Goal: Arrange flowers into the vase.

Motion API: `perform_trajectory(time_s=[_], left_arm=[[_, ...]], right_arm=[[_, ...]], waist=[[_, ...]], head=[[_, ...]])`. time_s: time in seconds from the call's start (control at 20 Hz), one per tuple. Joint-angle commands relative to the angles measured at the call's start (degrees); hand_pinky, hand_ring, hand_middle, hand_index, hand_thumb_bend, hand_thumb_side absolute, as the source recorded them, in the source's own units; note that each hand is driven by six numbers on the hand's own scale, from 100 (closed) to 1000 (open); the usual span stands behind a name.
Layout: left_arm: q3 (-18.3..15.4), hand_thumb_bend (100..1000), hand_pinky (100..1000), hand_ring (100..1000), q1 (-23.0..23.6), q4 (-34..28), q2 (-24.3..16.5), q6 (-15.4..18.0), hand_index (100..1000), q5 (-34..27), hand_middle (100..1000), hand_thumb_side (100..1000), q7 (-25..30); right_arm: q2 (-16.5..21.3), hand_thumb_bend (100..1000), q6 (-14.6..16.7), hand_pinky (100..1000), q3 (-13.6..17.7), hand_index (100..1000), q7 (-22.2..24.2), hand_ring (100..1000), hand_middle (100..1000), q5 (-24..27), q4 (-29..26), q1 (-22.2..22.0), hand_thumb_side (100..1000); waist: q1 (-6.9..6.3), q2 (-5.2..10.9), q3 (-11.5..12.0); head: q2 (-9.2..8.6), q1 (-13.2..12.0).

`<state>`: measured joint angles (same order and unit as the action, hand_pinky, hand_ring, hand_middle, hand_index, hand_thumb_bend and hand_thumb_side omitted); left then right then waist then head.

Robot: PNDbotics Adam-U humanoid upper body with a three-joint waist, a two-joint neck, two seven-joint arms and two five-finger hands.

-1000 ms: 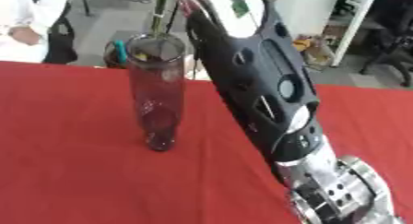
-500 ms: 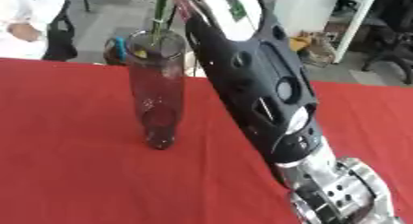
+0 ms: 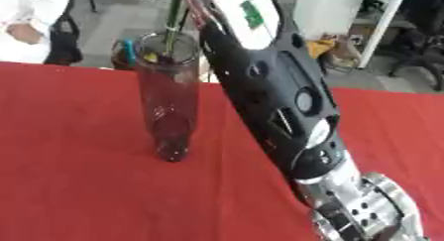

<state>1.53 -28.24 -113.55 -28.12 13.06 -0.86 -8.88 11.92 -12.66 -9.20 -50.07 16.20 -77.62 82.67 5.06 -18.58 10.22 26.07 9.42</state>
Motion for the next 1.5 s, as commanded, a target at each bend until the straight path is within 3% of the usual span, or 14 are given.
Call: perform_trajectory(time_s=[0.05,1.5], left_arm=[[-0.4,100,739,876,-0.6,-1.0,-0.9,0.0,904,0.1,836,1000,0.1],[-0.3,100,739,875,-1.1,-1.0,-0.5,0.2,903,0.4,835,1000,0.5]], right_arm=[[1.5,100,-1.4,100,0.6,100,-1.9,100,100,-0.8,0.1,1.7,546],[2.4,100,3.1,100,0.6,100,-1.9,100,100,-1.6,2.4,1.2,552]], waist=[[-0.41,0.84,0.0],[-0.26,-1.15,0.8]], head=[[-0.89,0.1],[-2.47,1.4]])
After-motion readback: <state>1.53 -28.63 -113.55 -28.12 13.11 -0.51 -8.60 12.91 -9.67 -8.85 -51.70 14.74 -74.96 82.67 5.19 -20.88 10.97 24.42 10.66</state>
